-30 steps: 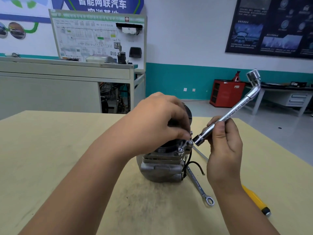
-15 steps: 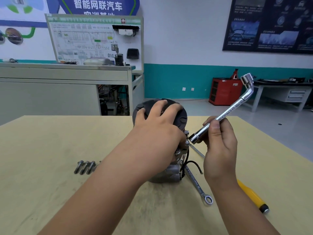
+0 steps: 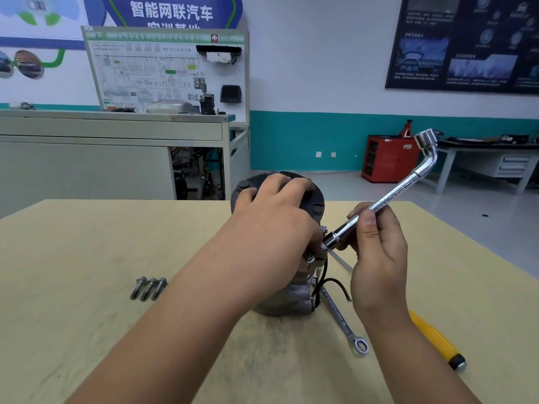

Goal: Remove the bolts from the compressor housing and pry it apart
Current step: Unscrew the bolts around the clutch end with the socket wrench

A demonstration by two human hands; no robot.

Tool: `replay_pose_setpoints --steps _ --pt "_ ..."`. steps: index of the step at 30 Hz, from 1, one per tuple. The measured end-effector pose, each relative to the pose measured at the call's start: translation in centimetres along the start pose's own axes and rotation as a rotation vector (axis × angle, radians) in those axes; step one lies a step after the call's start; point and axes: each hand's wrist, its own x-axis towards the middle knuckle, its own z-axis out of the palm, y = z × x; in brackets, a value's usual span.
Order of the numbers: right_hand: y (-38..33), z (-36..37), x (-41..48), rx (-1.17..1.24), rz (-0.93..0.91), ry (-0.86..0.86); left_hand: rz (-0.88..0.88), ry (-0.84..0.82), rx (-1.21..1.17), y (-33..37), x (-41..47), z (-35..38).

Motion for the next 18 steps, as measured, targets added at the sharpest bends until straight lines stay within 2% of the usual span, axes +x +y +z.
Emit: replay_pose_setpoints --steps 11,18 --pt "0.1 0.2 -0.4 0.002 0.020 -0.017 0.022 0.015 -0.313 -1.4 -1.4 -3.5" --pt "0.1 0.7 -0.8 -0.022 0.021 -0.042 -0.205 -0.045 -0.591 -6.0 -5.5 -5.3"
